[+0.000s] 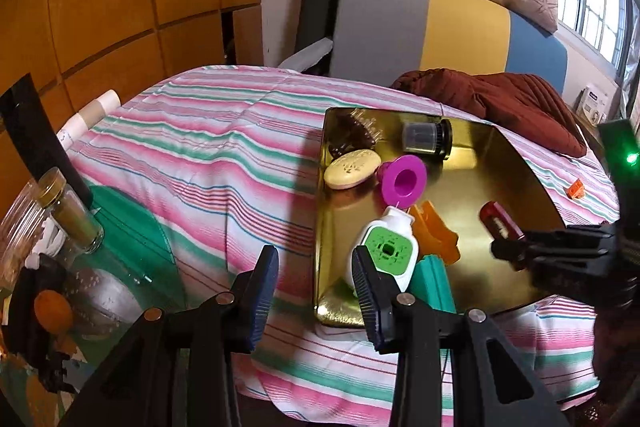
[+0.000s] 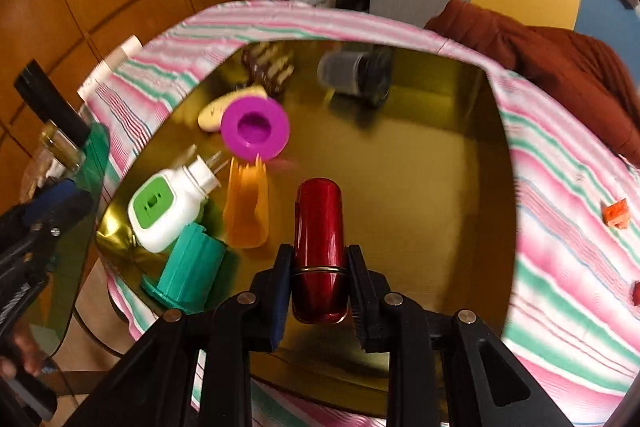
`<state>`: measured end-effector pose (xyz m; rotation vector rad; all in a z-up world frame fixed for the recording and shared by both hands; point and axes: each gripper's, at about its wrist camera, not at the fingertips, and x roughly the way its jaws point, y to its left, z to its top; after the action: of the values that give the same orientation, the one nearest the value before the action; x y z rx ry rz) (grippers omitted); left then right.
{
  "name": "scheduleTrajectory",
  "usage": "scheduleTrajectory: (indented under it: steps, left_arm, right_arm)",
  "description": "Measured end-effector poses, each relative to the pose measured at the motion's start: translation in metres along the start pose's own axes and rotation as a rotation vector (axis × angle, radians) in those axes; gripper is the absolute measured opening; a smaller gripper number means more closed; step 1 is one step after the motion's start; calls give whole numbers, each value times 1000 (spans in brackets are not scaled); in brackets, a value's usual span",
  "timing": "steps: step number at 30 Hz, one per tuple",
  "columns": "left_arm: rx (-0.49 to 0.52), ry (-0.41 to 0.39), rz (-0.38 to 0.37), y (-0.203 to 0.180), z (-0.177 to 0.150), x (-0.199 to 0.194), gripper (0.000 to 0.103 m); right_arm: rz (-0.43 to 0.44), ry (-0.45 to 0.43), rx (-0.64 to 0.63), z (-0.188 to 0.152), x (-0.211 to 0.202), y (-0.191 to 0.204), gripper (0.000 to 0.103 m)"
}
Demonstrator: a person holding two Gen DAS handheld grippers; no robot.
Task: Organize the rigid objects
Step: 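Carry the red lipstick to the tray and release it with the right tool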
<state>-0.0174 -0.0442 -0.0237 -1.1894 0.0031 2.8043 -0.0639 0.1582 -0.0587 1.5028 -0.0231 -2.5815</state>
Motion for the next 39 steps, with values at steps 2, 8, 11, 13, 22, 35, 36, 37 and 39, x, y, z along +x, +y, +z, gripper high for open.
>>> scheduleTrajectory:
  steps: [2,8,11,13,22,35,36,37,39]
  left_arm:
    - [0,4,3,1,-1,1,38]
    - [-1,14,3,0,-3,5,38]
    - [-2,19,4,0,-4,6,38]
    - [-4,20,1,-1,-5,6,38]
    - [20,13,7,-6,-3,1,38]
    - [81,6,-14,-30,3,-4,38]
    - [85,6,-17,-32,3,-4,38]
    - [92,5,-19,-35,3,-5,38]
    - [104,6,-24,-40,3,-5,38]
  right_arm:
    - [10,32,13,-1,9,4,26]
    - [77,78,55,-4,27,15,29]
    - [116,76,60,-6,28,21,30]
    - [124,72,46,-8,28,25,30]
    - [148,9,84,-14,10,13,40]
    - [85,-169,55,-8,-49,-17,60]
    - [79,-175,56,-7,-51,-20,60]
    - [71,-178,57,-6,-52,-23,60]
    - [52,-186,59,-6,-55,-28,60]
